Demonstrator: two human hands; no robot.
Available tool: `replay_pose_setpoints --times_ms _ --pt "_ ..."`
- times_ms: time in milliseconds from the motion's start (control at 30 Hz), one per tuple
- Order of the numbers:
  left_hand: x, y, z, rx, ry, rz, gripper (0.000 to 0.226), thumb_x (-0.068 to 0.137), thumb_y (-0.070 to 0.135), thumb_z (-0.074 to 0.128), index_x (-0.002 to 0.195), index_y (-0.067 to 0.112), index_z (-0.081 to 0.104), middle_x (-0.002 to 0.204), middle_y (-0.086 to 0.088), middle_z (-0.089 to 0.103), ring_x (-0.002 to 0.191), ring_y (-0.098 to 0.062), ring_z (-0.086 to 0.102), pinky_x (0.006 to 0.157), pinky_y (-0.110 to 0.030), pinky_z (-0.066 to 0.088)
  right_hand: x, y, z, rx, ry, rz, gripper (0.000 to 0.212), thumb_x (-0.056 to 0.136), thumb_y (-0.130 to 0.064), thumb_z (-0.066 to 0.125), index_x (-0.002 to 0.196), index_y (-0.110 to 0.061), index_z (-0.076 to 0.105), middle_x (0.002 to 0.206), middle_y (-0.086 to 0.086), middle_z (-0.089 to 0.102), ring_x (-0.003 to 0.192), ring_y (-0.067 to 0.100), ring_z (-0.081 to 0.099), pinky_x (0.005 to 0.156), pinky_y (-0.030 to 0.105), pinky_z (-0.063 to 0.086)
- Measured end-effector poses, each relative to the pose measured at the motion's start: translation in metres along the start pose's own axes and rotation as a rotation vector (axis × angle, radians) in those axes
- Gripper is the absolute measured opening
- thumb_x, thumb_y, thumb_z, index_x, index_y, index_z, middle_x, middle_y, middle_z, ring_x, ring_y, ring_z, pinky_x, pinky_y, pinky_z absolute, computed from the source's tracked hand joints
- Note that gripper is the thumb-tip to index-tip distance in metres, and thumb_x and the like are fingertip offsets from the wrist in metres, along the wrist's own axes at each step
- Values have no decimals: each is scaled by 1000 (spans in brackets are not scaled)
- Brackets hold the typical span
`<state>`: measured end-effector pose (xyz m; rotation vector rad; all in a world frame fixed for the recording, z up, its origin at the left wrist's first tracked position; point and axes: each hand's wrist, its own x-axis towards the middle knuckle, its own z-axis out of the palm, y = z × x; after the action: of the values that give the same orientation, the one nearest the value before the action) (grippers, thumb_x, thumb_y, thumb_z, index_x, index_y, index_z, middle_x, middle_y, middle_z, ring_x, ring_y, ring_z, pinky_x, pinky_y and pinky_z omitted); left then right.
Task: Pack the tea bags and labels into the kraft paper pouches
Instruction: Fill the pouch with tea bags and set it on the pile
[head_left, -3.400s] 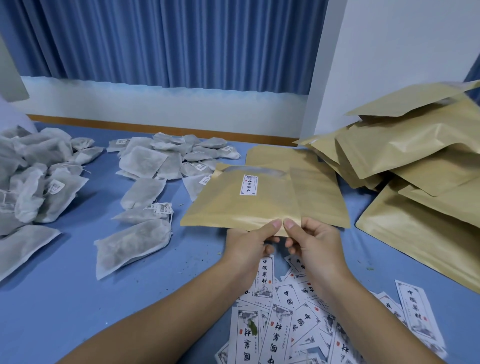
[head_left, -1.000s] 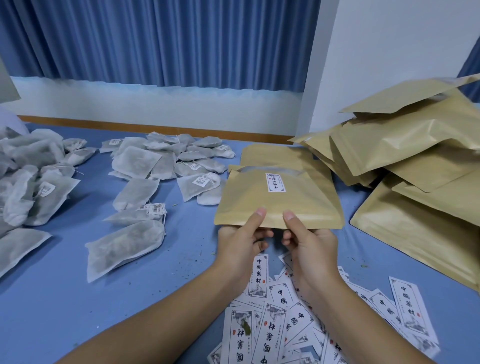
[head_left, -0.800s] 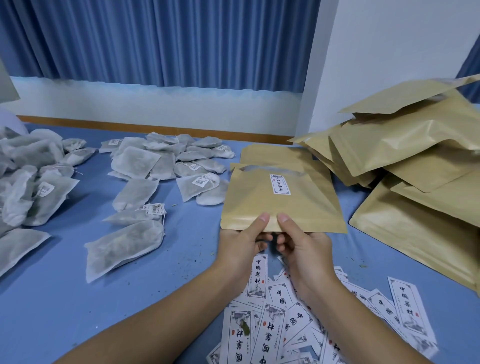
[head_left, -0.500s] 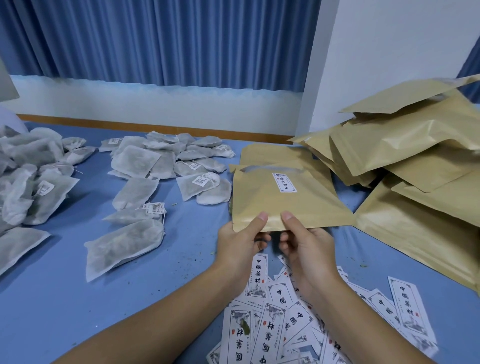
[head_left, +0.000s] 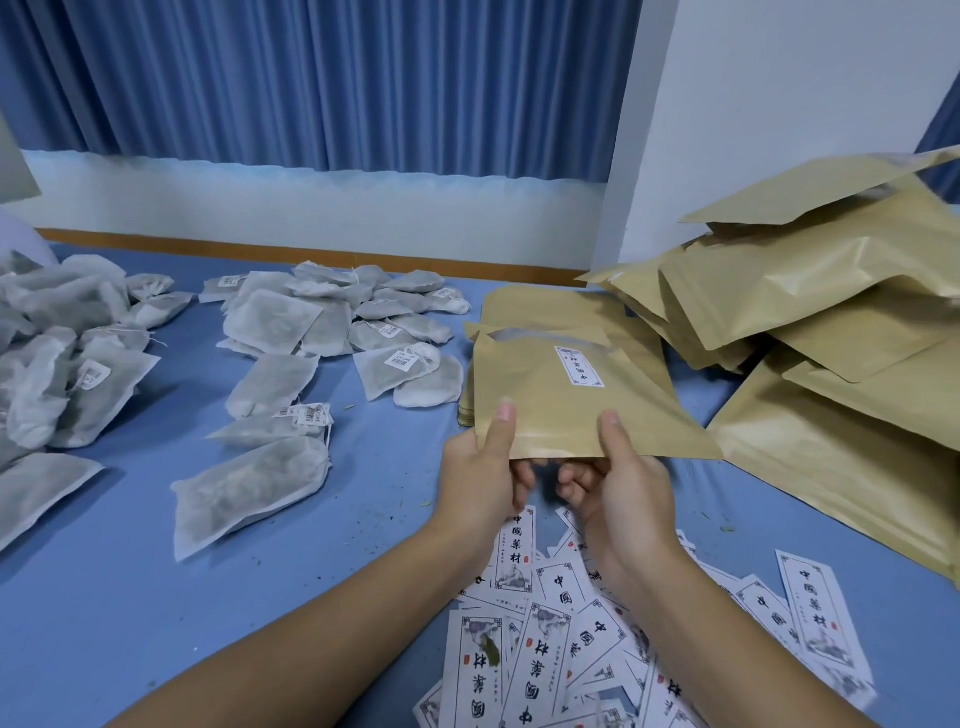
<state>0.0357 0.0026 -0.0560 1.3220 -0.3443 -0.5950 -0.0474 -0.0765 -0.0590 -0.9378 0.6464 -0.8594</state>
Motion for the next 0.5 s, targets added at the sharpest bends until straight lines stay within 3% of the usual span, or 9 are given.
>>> replay_pose_setpoints --times_ms 100,167,233,300,367,500 --pt "1 0 -1 4 40 -19 48 102 42 52 66 10 53 45 -1 41 37 -15 31 41 -20 25 1 -1 1 -4 -2 9 29 106 -26 50 113 -1 62 65 6 64 48 16 55 50 28 48" --pt "0 -2 -2 -20 70 -52 40 102 38 54 74 9 55 53 -6 48 40 -18 40 42 -23 28 2 -2 2 -48 -17 14 27 106 -25 50 112 -1 61 64 7 65 47 17 57 49 28 48" --pt "-3 -2 -1 -174 78 -96 22 101 28 56 98 7 62 78 -11 66 59 -22 63 47 -31 46 2 -3 0 -97 -25 15 25 104 -24 51 107 -2 62 64 9 66 46 19 58 45 28 44" --pt "-6 2 3 -363 19 -117 21 102 17 53 121 10 61 108 -10 73 89 -24 74 73 -40 61 3 -5 -2 -126 -3 -18 21 102 -22 54 104 -4 64 72 11 69 50 21 61 44 30 42" --pt "-6 8 6 -456 -57 -104 30 104 7 45 132 12 56 120 -12 71 103 -27 72 92 -45 58 3 -8 -3 -113 40 -22 14 98 -19 59 104 -10 67 85 8 73 60 22 63 51 31 46" --pt "-10 20 15 -455 -181 -4 41 105 -2 36 139 16 52 128 -12 67 115 -29 67 102 -47 52 1 -24 -4 197 42 67 22 97 -3 58 118 -4 66 111 8 75 99 22 73 81 33 57"
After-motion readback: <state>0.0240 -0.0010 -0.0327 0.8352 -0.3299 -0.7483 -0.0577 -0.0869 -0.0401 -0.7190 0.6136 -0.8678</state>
